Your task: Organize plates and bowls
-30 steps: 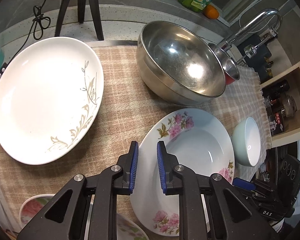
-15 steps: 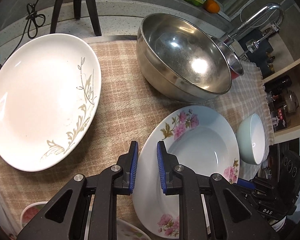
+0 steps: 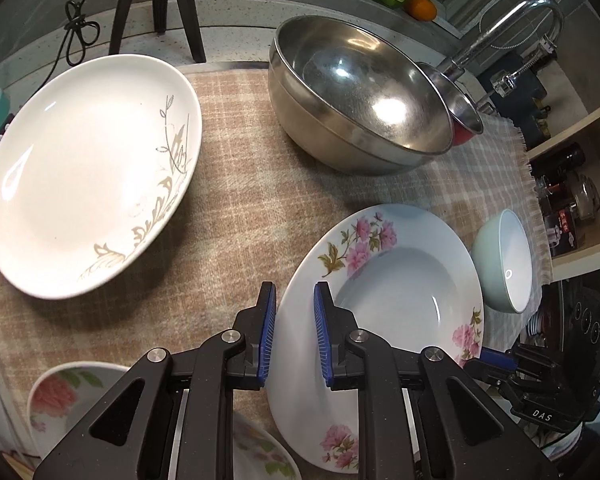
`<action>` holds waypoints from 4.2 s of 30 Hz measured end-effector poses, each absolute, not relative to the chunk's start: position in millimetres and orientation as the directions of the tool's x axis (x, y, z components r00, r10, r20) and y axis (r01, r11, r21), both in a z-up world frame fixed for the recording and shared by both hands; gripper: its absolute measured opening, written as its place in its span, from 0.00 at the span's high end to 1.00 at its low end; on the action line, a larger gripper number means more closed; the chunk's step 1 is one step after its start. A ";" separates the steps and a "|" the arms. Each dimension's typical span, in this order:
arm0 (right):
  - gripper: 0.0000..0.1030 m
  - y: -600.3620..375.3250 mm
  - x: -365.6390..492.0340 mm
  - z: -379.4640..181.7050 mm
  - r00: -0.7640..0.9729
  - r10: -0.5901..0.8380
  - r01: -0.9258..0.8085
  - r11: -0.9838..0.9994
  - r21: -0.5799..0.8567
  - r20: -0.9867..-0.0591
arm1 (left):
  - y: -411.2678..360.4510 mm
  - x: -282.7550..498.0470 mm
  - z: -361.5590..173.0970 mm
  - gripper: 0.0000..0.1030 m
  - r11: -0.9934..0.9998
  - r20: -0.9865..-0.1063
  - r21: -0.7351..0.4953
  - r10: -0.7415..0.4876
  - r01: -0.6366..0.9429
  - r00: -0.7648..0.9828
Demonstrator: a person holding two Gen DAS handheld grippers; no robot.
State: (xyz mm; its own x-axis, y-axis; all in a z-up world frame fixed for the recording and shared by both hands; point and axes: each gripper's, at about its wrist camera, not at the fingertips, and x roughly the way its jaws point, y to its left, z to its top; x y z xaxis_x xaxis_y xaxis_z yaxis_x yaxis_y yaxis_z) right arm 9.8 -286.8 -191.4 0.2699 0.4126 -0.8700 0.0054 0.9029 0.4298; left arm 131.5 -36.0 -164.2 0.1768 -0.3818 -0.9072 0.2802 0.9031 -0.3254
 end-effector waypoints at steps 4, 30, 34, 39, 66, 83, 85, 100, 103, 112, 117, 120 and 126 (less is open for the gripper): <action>0.78 -288.1 4.0 -192.6 0.263 0.416 -0.002 0.903 0.431 -0.871 | -37.6 124.5 -164.5 0.83 0.905 -0.908 -0.324 -0.380 0.276 0.177; 0.69 -286.5 -10.9 -187.3 0.251 0.359 -0.056 0.933 0.357 -0.899 | -35.7 102.0 -163.2 0.83 0.912 -0.907 -0.321 -0.373 0.254 0.193; 0.58 -291.4 -12.9 -174.2 0.284 0.345 -0.066 0.938 0.341 -0.895 | -28.4 103.2 -150.5 0.83 0.918 -0.899 -0.312 -0.369 0.245 0.235; 0.51 -287.7 -15.3 -148.9 0.348 0.295 -0.122 0.955 0.269 -0.890 | -9.0 104.7 -133.4 0.83 0.914 -0.873 -0.354 -0.400 0.201 0.281; 0.44 -147.7 52.3 -131.6 0.234 0.502 -0.497 0.798 0.341 -0.832 | 117.6 -23.9 -123.3 0.71 0.917 -0.862 -0.308 -0.156 -0.253 0.483; 0.72 -78.9 100.4 -174.2 0.107 0.461 -0.549 0.766 0.335 -0.881 | 148.6 -45.7 -157.7 0.74 0.839 -0.860 -0.405 -0.214 -0.365 0.463; 0.75 -74.8 101.6 -178.1 0.095 0.456 -0.556 0.762 0.333 -0.885 | 149.4 -46.2 -160.6 0.74 0.830 -0.857 -0.418 -0.226 -0.369 0.462; 0.89 -62.6 107.9 -191.7 0.051 0.437 -0.545 0.766 0.342 -0.898 | 150.0 -34.8 -170.6 0.88 0.832 -0.862 -0.425 -0.250 -0.358 0.442; 0.89 -63.7 108.2 -192.0 0.048 0.442 -0.535 0.769 0.351 -0.896 | 148.1 -31.8 -169.1 0.88 0.848 -0.871 -0.398 -0.229 -0.350 0.436; 0.89 -65.6 105.4 -192.3 0.070 0.438 -0.514 0.786 0.343 -0.896 | 149.2 -28.9 -165.0 0.88 0.861 -0.872 -0.385 -0.221 -0.332 0.437; 0.89 -66.2 102.2 -190.4 0.069 0.449 -0.509 0.784 0.356 -0.891 | 150.7 -29.0 -161.4 0.88 0.865 -0.871 -0.377 -0.211 -0.330 0.444; 0.89 -66.6 100.5 -186.0 0.080 0.454 -0.504 0.786 0.357 -0.888 | 152.1 -28.6 -158.0 0.88 0.866 -0.869 -0.374 -0.203 -0.333 0.450; 0.89 -74.7 99.6 -172.6 0.102 0.474 -0.493 0.788 0.369 -0.875 | 150.6 -25.8 -147.2 0.88 0.873 -0.862 -0.370 -0.196 -0.318 0.467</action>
